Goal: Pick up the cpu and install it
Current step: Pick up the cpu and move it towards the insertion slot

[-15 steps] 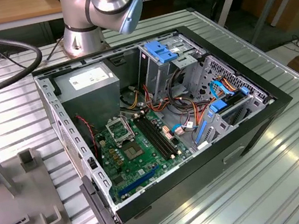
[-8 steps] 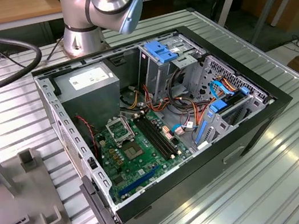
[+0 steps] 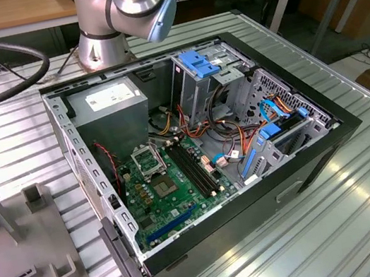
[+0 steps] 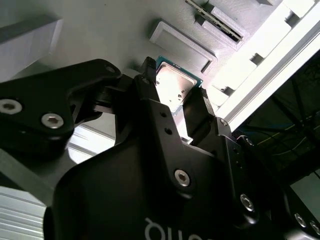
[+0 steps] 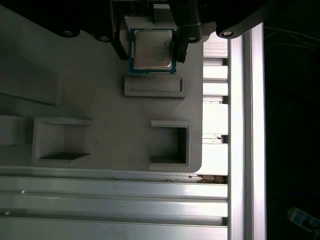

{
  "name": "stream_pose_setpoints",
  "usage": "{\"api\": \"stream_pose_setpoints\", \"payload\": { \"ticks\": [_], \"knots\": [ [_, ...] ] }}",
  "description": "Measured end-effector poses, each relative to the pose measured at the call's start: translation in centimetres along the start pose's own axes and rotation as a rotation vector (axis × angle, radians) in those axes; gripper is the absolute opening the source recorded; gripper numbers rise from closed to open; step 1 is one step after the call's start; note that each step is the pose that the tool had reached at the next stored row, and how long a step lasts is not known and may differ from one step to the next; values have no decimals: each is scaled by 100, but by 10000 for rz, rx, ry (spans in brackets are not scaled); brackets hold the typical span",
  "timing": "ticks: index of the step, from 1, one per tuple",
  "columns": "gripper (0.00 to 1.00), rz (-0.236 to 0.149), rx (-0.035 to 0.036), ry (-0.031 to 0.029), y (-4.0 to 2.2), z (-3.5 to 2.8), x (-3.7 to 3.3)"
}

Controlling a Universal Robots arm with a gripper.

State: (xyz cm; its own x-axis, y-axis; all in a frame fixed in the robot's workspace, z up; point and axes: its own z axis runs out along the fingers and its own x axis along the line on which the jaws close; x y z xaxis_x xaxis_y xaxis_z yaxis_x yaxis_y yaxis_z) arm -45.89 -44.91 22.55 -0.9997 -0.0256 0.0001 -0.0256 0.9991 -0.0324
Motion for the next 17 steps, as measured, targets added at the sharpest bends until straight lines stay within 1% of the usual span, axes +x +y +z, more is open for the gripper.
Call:
{"api": "stream_pose_setpoints", "payload": {
  "ticks": [12, 17],
  "knots": [
    [47, 0, -11, 2, -3, -94, 0],
    [47, 0, -12, 2, -4, -123, 0]
  ]
}}
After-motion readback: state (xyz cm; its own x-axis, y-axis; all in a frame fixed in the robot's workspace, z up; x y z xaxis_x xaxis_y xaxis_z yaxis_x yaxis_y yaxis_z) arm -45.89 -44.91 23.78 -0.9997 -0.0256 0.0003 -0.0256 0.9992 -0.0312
